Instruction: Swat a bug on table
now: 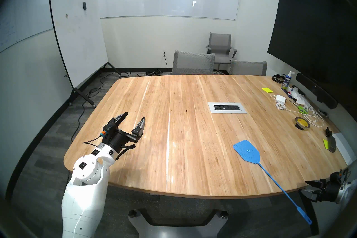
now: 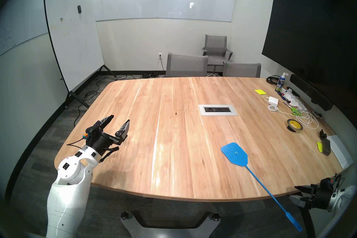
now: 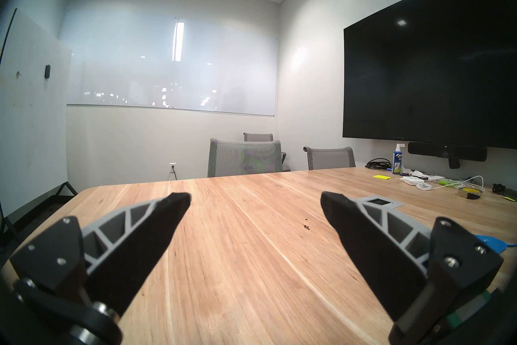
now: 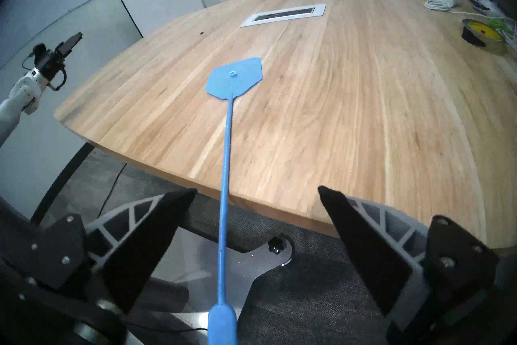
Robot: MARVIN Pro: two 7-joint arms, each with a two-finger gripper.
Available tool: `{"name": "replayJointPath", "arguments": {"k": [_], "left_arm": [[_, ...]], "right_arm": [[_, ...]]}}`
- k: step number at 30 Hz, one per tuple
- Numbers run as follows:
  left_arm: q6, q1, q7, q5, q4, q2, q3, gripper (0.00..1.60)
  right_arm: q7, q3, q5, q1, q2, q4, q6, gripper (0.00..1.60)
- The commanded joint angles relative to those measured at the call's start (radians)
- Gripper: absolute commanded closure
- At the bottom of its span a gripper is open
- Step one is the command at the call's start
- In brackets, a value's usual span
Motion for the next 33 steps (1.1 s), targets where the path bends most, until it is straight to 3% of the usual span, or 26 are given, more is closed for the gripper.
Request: {"name": "replayJointPath", "arguments": {"k": [1, 3, 5, 7, 8, 9, 19, 24, 30, 33], "left_arm": [[0.0, -0.003, -0.001, 0.001, -0.018, 0.002, -0.001, 0.0], [0.0, -0.004, -0.001, 0.001, -0.018, 0.002, -0.001, 0.0], [-0.001, -0.004, -0.001, 0.001, -0.018, 0.002, -0.001, 0.0], [-0.001, -0.004, -0.001, 0.001, -0.017, 0.002, -0.001, 0.0], [-0.001, -0.004, -0.001, 0.001, -0.017, 0.002, -0.001, 0.0], [-0.001, -0.004, -0.001, 0.001, -0.017, 0.002, -0.001, 0.0], [-0.002, -0.004, -0.002, 0.001, -0.017, 0.002, -0.001, 0.0], [-0.001, -0.004, -0.002, 0.001, -0.018, 0.002, -0.001, 0.0], [-0.001, -0.004, -0.002, 0.001, -0.018, 0.002, -0.001, 0.0], [-0.001, -0.004, -0.002, 0.001, -0.017, 0.002, -0.001, 0.0]], "right_arm": [[0.002, 0.035, 0.062, 0.016, -0.029, -0.073, 0.139, 0.0], [0.0, 0.041, 0.08, 0.01, -0.033, -0.079, 0.144, 0.0], [-0.02, 0.053, 0.106, -0.009, -0.038, -0.122, 0.218, 0.0], [-0.032, 0.058, 0.117, -0.012, -0.041, -0.13, 0.203, 0.0], [-0.041, 0.061, 0.121, -0.016, -0.042, -0.148, 0.245, 0.0], [-0.055, 0.063, 0.138, -0.018, -0.044, -0.151, 0.242, 0.0], [-0.259, 0.074, 0.266, -0.052, -0.075, -0.249, 0.45, 0.0], [-0.357, 0.094, 0.333, -0.01, -0.096, -0.263, 0.554, 0.0], [-0.432, 0.093, 0.398, 0.042, -0.083, -0.228, 0.571, 0.0], [-0.459, 0.082, 0.43, 0.082, -0.07, -0.188, 0.537, 0.0]]}}
